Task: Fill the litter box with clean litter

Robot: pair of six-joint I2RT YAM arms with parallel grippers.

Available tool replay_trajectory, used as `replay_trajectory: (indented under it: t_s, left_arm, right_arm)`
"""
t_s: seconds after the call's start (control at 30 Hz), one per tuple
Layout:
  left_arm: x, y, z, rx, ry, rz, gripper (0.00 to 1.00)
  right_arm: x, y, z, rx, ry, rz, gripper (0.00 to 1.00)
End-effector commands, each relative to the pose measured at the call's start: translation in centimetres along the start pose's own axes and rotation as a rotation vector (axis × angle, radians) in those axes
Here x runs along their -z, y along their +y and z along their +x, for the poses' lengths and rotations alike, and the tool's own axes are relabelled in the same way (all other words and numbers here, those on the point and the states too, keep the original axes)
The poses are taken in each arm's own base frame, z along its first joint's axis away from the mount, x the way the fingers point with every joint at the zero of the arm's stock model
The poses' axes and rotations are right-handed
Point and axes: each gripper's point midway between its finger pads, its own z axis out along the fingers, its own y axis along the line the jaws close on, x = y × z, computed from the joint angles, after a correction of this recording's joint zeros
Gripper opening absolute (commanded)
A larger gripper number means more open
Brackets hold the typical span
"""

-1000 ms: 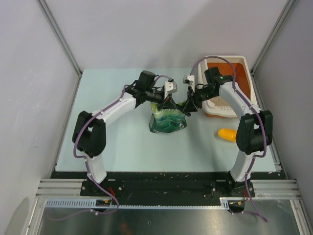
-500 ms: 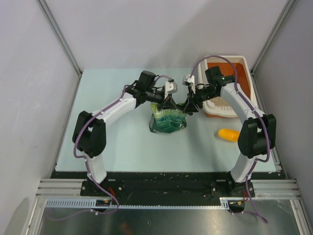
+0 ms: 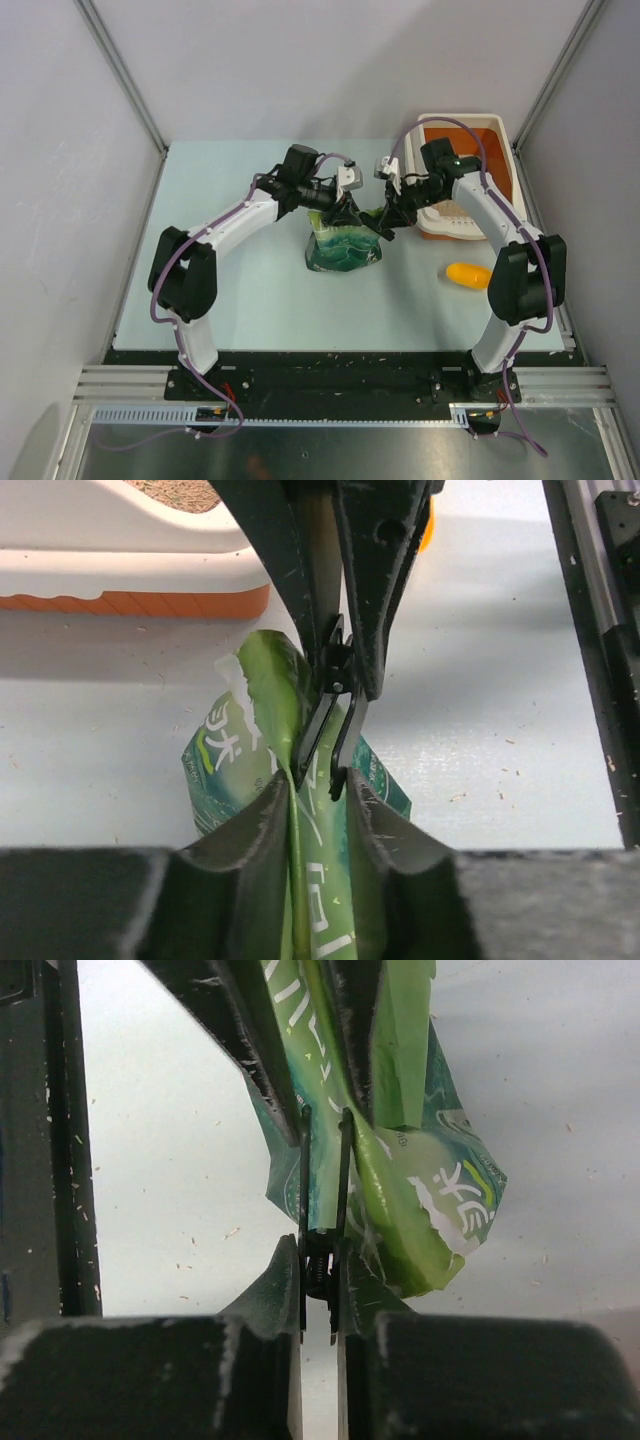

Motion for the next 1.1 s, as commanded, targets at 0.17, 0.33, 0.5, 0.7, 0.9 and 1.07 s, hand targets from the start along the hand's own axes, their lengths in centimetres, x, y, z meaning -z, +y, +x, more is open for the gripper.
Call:
replay_trajectory:
  t_s: [0.17,0.33,0.5,0.7,0.9,1.07]
  left_arm:
    - [0.3,-0.8,-1.3,-0.049,-0.018,0.008,0.47]
    - [0.0,-0.2,-0.4,-0.054,0.001,-0.005,0.36]
    - [-0.5,0.3,-0.5,-0.065,0.012,-0.021,0.29]
    - [-0.8,0.2,-0.3,-0.093,0.025,-0.025,0.17]
    - [-0.6,-0.4,-0.8,-0.139,0.022,-0.021,0.08]
    - [-0.7,-0.6,-0.8,-0.153,0.025,-0.022,0.07]
  right_arm:
    - [4.6,0.9,-3.2,0.073,-0.044,0.038,0.00]
    - [7.8,0.7,-3.5,0.135,0.002,0.082,0.00]
    - [7.9,0.8,-2.3,0.257,0.109,0.063,0.00]
    - [7.3,-0.3,-0.4,0.360,0.219,0.033,0.00]
    - [7.2,-1.3,-0.8,0.414,0.253,0.067,0.00]
    - [6.9,-2.9,-1.3,0.447,0.266,0.126,0.00]
